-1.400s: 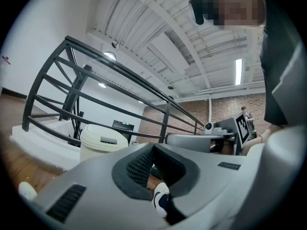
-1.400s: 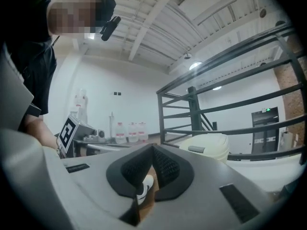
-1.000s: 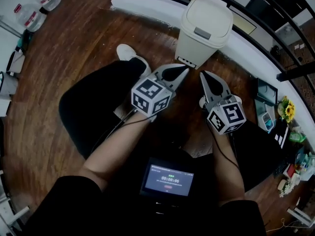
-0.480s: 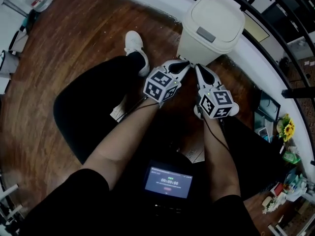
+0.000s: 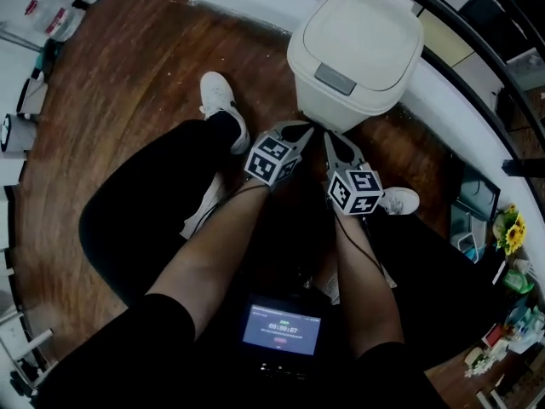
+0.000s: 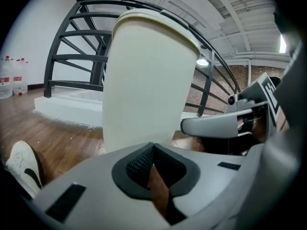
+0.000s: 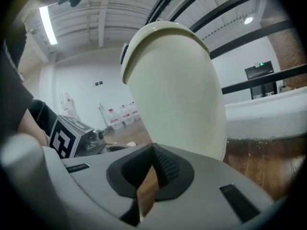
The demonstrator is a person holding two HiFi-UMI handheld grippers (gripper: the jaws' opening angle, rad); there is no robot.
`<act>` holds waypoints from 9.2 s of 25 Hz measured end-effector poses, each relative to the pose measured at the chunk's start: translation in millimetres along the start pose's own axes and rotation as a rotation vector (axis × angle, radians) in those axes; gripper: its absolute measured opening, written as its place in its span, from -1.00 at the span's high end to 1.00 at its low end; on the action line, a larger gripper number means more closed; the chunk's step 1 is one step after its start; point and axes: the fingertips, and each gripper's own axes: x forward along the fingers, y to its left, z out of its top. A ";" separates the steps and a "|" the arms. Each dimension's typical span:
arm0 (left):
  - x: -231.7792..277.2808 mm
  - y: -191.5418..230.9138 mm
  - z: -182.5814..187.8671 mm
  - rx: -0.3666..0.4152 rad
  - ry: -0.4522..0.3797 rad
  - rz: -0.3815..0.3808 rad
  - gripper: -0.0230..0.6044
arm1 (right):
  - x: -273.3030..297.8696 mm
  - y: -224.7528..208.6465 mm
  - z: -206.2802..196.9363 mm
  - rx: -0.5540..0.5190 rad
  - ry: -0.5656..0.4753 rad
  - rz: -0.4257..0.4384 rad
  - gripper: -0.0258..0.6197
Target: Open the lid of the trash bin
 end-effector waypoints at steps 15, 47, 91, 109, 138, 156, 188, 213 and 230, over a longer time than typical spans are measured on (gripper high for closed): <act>67.9 30.3 -37.1 0.006 0.013 -0.019 0.86 | 50.9 -51.1 -54.4 0.050 0.021 -0.045 0.92; 133.3 84.0 -96.7 0.007 0.062 -0.052 0.86 | 91.4 -79.1 -100.2 0.082 0.045 -0.081 0.92; 146.1 87.1 -112.3 0.041 0.319 0.032 0.86 | 84.9 -81.2 -99.2 0.105 0.054 -0.103 0.92; 147.0 84.5 -112.7 0.044 0.322 0.044 0.86 | 75.4 -84.4 -97.7 0.096 0.061 -0.107 0.92; 143.2 80.6 -106.3 0.020 0.217 0.024 0.86 | 71.0 -83.6 -87.1 0.091 0.058 -0.092 0.92; 133.2 80.6 -96.4 -0.062 0.112 0.055 0.85 | 69.2 -79.3 -87.8 0.097 0.060 -0.087 0.92; -104.6 -84.8 91.9 0.093 -0.249 -0.046 0.85 | -83.0 78.4 87.6 -0.254 -0.053 0.128 0.90; -242.3 -243.4 155.0 0.238 -0.461 -0.229 0.85 | -248.7 191.4 154.5 -0.331 -0.262 0.250 0.90; -242.8 -237.7 156.3 0.269 -0.471 -0.197 0.85 | -248.5 181.4 148.2 -0.335 -0.254 0.241 0.90</act>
